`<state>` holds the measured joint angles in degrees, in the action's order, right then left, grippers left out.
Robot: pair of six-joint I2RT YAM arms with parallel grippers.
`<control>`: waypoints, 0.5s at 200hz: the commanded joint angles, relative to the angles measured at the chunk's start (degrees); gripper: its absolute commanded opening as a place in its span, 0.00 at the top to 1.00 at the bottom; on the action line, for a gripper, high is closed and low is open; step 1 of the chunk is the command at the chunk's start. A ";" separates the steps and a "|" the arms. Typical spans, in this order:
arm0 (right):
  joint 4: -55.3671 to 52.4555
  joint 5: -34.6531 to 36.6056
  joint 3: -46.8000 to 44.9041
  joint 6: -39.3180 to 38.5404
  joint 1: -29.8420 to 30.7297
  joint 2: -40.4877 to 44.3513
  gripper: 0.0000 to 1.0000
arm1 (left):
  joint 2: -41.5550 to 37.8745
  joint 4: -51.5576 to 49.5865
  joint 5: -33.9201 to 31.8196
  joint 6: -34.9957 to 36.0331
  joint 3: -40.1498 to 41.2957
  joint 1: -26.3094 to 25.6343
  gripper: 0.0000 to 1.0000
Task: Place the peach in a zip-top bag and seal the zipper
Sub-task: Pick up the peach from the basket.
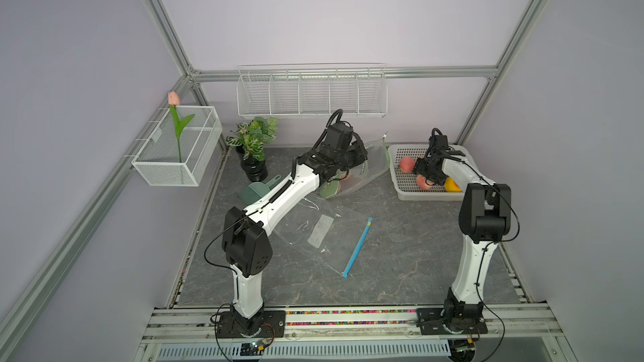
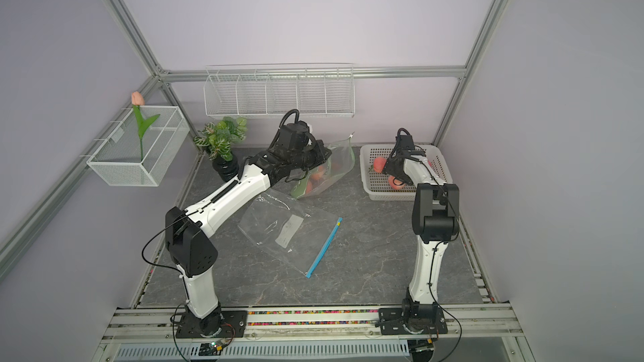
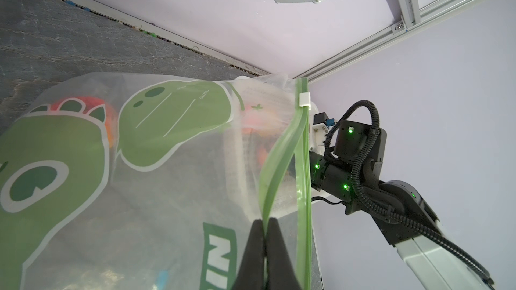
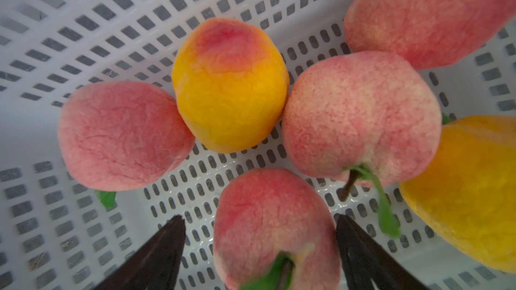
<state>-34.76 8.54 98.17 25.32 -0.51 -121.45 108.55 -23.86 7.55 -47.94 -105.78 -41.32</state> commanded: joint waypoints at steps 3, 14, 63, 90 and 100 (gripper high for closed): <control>-2.13 -1.20 1.28 1.69 -0.52 -1.75 0.15 | -0.47 0.10 -0.17 -0.14 0.18 -0.25 1.00; -2.43 -1.41 1.41 1.66 -0.54 -2.11 0.15 | -0.45 0.12 -0.21 -0.20 0.16 -0.25 1.00; -2.62 -2.23 1.27 1.27 -0.63 -2.32 0.21 | -0.52 0.10 -0.21 -0.15 0.14 -0.27 1.00; -2.26 -1.86 0.82 1.22 -0.67 -1.56 0.27 | -0.49 0.08 -0.17 -0.25 0.22 -0.20 1.00; -1.93 -1.86 0.57 1.25 -0.72 -1.19 0.29 | -0.45 0.03 -0.16 -0.22 0.31 -0.25 1.00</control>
<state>-36.01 7.18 98.63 25.30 -0.78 -123.24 108.55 -23.86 7.55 -47.94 -105.78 -41.32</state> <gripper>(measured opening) 0.731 0.046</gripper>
